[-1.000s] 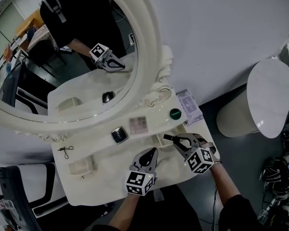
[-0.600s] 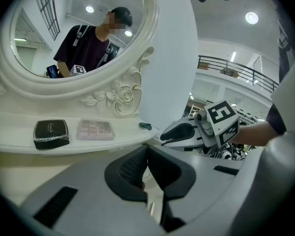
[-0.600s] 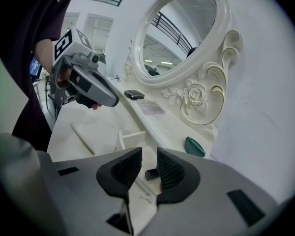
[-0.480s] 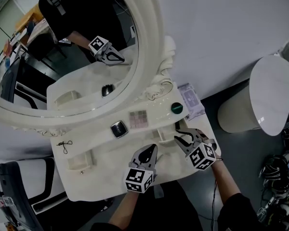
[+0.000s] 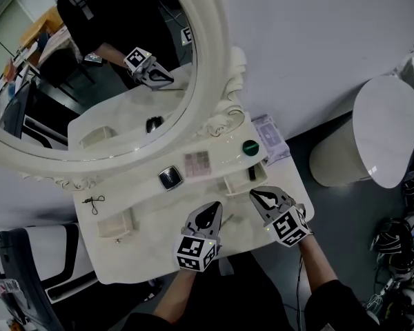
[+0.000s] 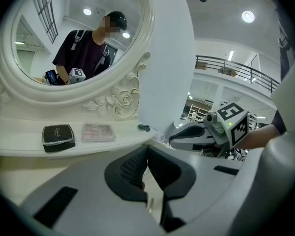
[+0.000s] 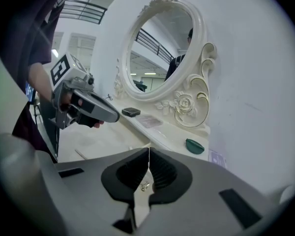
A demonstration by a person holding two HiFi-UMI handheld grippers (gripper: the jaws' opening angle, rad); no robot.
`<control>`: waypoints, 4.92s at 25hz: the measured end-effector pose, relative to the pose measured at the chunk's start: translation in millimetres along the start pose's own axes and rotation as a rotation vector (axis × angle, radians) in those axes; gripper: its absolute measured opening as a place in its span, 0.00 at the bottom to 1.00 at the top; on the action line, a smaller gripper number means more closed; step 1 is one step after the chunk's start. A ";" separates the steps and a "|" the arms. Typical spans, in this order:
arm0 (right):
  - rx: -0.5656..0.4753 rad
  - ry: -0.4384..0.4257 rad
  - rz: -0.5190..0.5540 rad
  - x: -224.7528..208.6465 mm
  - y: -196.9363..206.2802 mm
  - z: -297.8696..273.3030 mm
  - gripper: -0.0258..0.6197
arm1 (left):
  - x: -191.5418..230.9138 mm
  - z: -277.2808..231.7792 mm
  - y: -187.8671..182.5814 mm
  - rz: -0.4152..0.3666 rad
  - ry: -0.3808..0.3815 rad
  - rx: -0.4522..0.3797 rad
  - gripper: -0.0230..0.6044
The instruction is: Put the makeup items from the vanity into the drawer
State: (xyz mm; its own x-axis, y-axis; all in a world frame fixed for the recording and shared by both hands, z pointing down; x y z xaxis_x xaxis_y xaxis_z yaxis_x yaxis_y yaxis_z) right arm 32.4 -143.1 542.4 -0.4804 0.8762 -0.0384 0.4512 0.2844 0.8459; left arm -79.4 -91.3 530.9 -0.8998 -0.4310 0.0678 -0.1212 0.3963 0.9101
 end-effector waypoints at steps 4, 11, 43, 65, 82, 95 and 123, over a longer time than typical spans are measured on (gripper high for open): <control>-0.085 -0.019 -0.170 17.1 -9.3 12.6 0.08 | -5.3 12.0 -0.1 -0.021 0.014 0.003 0.06; -0.193 -0.006 -0.389 41.9 -7.4 26.9 0.08 | -12.8 29.3 9.2 -0.052 0.043 0.024 0.06; -0.155 0.038 -0.585 51.7 46.2 28.2 0.08 | -36.6 -4.3 128.9 -0.284 0.193 0.528 0.14; -0.130 0.037 -0.613 48.7 64.8 24.2 0.08 | -39.3 -9.9 148.6 -0.305 0.211 0.655 0.10; -0.197 0.043 -0.614 48.2 41.7 38.5 0.08 | -36.5 -1.3 114.5 -0.268 0.182 0.558 0.09; -0.285 0.038 -0.651 48.8 21.9 46.9 0.08 | -29.3 0.0 47.6 -0.312 0.140 0.403 0.09; -0.363 0.091 -0.750 9.1 18.7 58.7 0.08 | -32.5 -97.5 -4.0 -0.410 0.242 0.363 0.09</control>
State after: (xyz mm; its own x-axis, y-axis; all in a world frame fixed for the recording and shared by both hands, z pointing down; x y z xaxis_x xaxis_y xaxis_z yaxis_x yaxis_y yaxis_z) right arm 80.6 -107.0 526.6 -0.6227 0.4651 -0.6293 -0.2752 0.6226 0.7325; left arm -8.8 -157.9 565.0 -0.6336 -0.7628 -0.1291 -0.6121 0.3922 0.6866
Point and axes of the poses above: the fingertips, and each gripper's own axes: z backward along the fingers, x to its left, y out of its underside, the point moved 3 cm from there along z, backward along the fingers, and after that the axes turned 13 degrees about -z, right-handed, at the moved point
